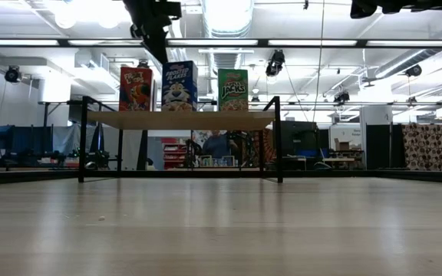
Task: Stack cereal on shelf
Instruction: Put the blue cereal box on the shelf aligned with the blue cereal boxes
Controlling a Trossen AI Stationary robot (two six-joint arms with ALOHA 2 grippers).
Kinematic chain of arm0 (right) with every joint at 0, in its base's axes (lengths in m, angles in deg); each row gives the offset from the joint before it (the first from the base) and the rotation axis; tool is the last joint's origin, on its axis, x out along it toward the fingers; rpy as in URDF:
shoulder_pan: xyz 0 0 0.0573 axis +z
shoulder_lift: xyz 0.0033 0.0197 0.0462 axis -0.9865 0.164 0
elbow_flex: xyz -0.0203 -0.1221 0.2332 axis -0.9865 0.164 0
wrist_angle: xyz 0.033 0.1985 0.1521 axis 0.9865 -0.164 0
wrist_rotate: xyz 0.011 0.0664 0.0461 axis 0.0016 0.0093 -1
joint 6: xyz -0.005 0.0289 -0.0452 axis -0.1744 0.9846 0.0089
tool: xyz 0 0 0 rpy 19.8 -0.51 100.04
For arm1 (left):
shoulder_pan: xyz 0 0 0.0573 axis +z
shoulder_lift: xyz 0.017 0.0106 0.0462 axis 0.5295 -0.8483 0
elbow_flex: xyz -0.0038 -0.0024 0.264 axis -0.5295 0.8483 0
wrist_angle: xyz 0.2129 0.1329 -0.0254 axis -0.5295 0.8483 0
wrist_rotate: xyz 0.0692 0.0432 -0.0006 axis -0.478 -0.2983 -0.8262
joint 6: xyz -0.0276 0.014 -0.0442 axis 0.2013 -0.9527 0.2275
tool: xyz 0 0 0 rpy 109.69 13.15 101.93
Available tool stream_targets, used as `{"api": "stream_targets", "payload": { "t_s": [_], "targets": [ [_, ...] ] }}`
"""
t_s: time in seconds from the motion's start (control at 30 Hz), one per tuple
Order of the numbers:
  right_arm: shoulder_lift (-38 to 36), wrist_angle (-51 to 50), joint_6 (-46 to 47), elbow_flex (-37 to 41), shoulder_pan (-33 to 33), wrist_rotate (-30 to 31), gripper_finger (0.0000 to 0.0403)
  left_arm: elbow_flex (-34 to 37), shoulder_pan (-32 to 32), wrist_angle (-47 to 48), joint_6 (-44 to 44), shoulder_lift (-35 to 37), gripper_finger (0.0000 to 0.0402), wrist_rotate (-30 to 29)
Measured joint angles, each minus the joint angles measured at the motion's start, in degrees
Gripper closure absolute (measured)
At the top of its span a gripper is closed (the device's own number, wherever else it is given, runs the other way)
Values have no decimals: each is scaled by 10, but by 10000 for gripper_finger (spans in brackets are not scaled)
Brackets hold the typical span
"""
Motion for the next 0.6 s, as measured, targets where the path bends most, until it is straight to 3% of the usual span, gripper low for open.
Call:
{"api": "stream_targets", "payload": {
  "t_s": [0.6],
  "targets": [
    [0,0,4,0,0,2,394,0,-22,20,47,14,402,1]
  ]
}}
